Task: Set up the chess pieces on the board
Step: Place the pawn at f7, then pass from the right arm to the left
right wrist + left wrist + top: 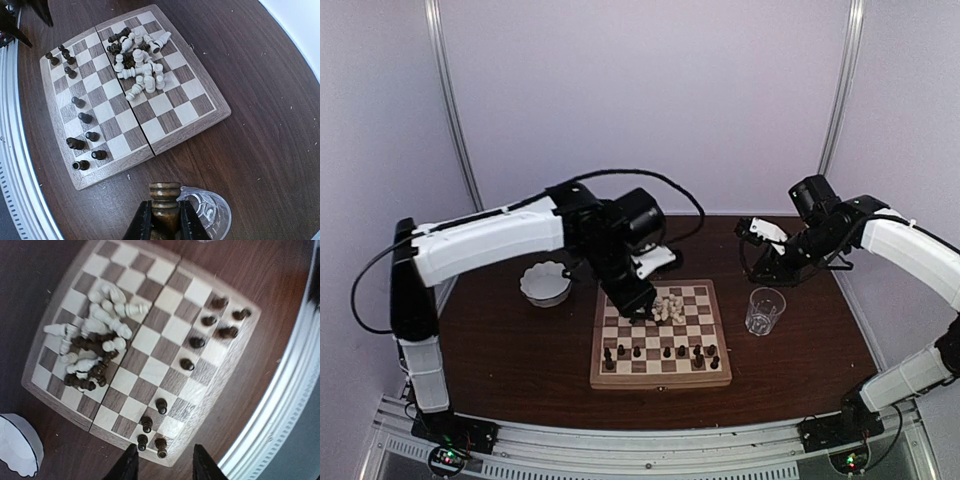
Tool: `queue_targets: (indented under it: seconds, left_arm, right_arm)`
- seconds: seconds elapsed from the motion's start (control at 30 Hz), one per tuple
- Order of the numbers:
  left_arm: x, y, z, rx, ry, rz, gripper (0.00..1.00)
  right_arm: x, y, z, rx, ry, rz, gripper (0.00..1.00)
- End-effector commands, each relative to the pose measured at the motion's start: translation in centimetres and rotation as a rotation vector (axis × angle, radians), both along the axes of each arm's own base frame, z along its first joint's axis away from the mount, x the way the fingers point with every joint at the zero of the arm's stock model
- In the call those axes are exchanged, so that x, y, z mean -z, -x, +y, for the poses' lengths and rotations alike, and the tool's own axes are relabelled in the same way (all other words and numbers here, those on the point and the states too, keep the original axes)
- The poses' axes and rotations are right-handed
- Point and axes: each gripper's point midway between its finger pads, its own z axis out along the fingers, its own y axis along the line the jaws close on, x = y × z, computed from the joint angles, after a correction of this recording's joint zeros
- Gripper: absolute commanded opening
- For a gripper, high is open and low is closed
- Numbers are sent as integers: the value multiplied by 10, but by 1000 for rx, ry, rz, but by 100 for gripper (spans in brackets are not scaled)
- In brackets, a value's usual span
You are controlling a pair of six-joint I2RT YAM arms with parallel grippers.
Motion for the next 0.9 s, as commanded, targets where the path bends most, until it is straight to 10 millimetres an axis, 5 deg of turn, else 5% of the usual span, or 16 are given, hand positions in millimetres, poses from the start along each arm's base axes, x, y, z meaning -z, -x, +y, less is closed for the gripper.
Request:
queue_targets:
  seconds: [0.0, 0.2, 0.57, 0.87]
  left_arm:
    - [-96, -17, -39, -111, 548, -48, 40]
    - [-137, -22, -51, -206, 960, 27, 48]
    - [-148, -9, -77, -181, 1252, 244, 50]
    - [-135, -5, -79, -176, 1233, 305, 44]
  right_arm:
    - [-23, 14, 22, -110, -33, 6, 7]
    - [-45, 29, 56, -235, -20, -14, 7]
    - [-57, 65, 120, -429, -44, 44, 8]
    - [-58, 68, 130, -443, -57, 81, 7]
